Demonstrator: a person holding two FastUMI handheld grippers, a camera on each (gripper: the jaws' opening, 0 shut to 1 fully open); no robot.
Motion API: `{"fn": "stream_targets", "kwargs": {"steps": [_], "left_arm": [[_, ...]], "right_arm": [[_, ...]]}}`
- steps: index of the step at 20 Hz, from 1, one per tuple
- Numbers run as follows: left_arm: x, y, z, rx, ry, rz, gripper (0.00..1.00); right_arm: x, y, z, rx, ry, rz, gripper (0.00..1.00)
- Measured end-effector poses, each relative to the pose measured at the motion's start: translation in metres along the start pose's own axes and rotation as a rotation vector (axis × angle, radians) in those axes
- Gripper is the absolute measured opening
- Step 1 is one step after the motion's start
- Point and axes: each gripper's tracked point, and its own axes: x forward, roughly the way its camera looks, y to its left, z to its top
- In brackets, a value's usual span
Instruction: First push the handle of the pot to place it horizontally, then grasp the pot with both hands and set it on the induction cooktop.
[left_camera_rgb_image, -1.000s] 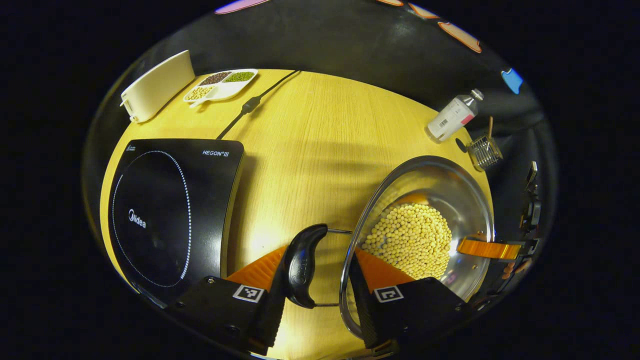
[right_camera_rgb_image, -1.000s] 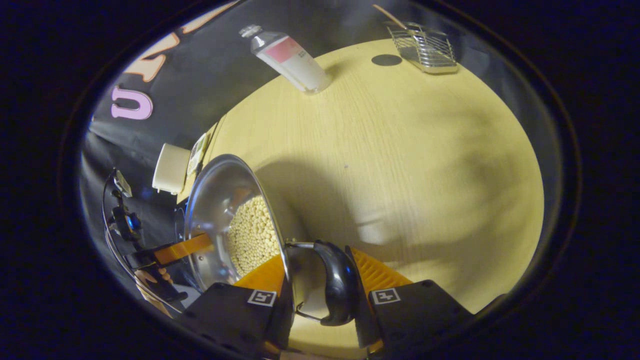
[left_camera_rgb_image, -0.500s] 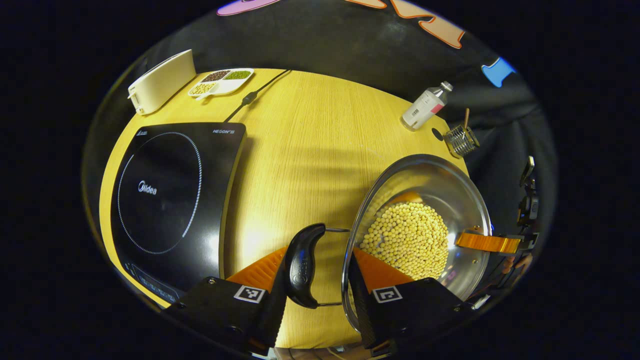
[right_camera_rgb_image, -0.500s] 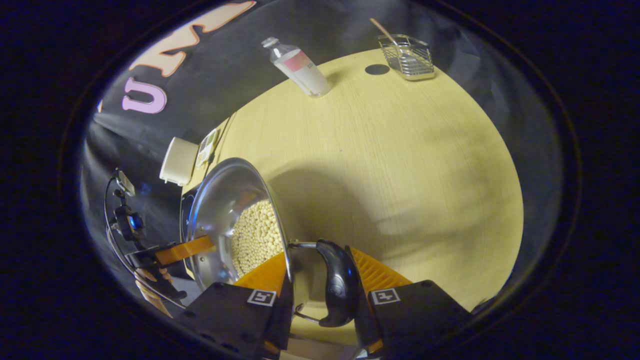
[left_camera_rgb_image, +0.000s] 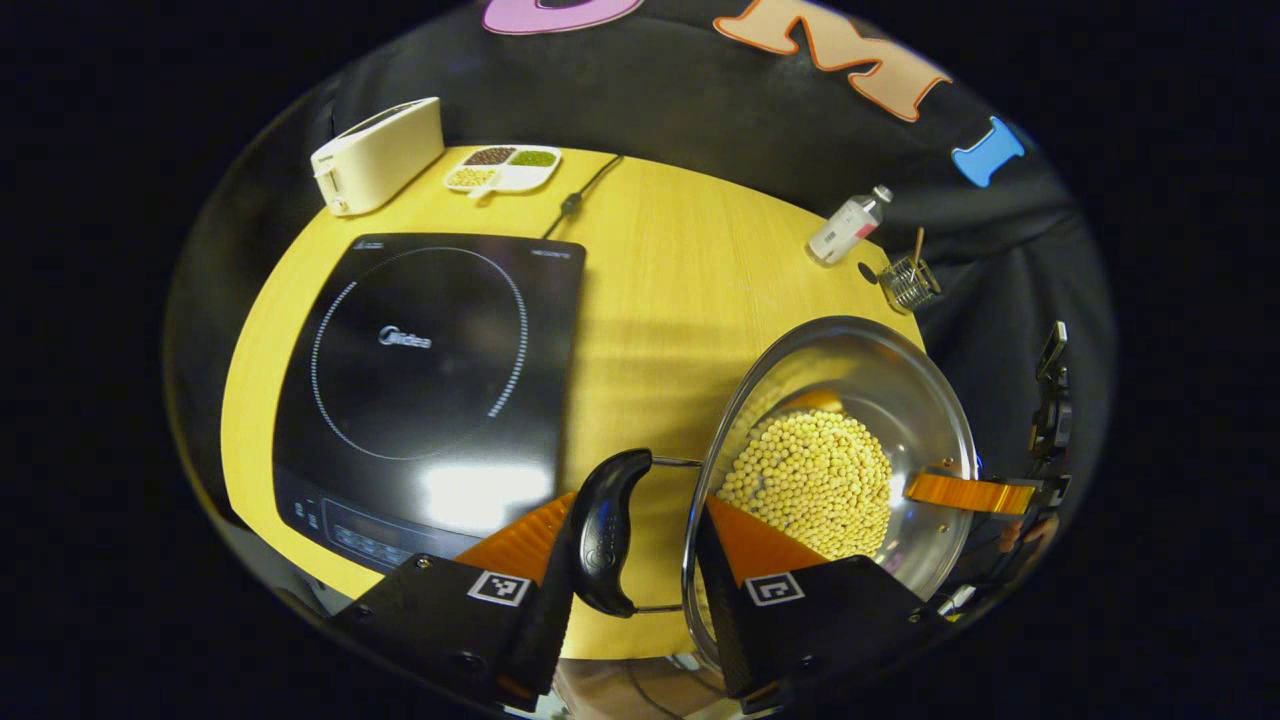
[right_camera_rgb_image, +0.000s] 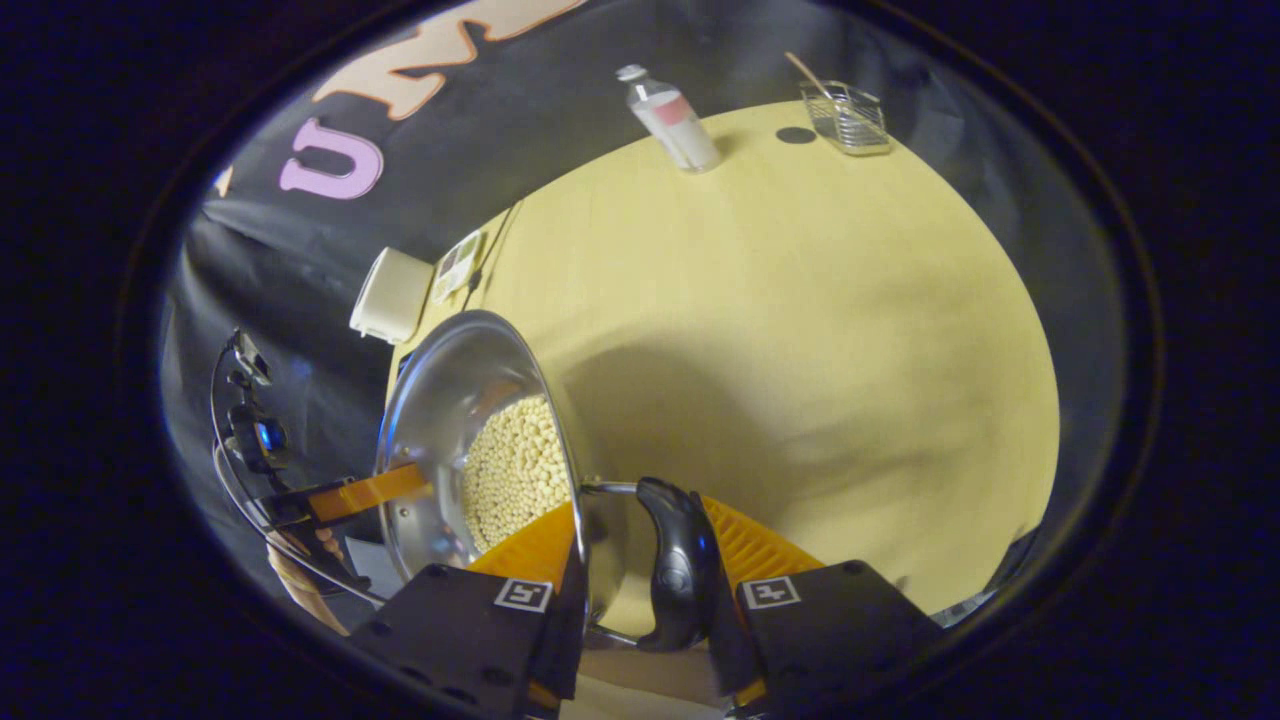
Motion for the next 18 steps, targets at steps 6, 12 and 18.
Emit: {"fn": "stream_targets", "kwargs": {"steps": [6,12,18], "left_arm": [[-0.033,0.095,0.016,-0.006,-0.041,-0.024,0.63],[-0.041,0.196,0.048,0.03,-0.072,-0.017,0.65],[-0.033,0.254,0.087,0.047,-0.134,0.021,0.63]], "right_arm": [[0.026,0.101,-0.027,-0.011,-0.049,-0.011,0.48],[0.076,0.194,-0.044,-0.001,-0.084,-0.01,0.49],[0.117,0.246,-0.015,-0.026,-0.121,0.005,0.54]]}}
